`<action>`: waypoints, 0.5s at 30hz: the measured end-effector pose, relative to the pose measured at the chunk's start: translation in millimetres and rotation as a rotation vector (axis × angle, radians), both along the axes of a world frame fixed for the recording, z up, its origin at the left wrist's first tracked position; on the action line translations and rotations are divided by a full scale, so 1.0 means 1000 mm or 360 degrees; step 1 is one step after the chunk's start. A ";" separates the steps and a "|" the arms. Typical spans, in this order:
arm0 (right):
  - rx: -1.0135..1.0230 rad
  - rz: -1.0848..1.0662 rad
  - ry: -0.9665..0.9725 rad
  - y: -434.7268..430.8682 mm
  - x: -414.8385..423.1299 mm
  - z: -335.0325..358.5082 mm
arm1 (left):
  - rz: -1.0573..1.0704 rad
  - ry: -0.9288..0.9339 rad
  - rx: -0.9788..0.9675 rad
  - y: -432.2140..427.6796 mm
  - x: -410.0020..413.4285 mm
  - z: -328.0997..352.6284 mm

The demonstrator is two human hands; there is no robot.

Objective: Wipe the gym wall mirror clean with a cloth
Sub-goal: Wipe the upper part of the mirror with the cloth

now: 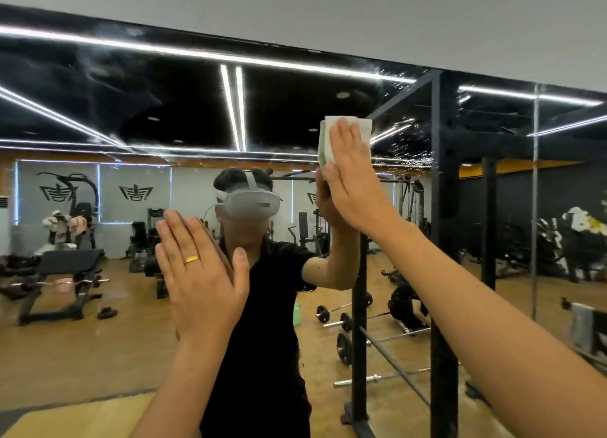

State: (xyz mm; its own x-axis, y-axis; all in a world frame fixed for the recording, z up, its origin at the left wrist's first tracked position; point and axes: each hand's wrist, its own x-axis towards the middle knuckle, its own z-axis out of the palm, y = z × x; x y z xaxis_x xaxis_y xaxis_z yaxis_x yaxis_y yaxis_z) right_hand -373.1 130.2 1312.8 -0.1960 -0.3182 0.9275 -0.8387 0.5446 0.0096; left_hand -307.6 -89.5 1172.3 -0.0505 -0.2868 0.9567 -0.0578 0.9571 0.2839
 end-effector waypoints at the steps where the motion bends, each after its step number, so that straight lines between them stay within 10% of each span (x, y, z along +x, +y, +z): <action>1: -0.0015 -0.0001 -0.0010 0.000 0.000 0.004 | -0.0003 -0.0014 0.0002 0.000 0.000 0.000; 15: -0.0308 -0.0082 -0.0020 0.004 -0.005 0.095 | -0.0164 -0.0167 -0.0608 0.066 -0.026 0.058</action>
State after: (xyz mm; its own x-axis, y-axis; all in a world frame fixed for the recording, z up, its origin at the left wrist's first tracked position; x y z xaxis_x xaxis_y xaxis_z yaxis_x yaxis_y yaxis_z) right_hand -378.0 134.5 1407.6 -0.2191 -0.1238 0.9678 -0.8091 0.5774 -0.1093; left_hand -334.1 -23.2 1230.2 -0.1634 0.0997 0.9815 0.0343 0.9949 -0.0954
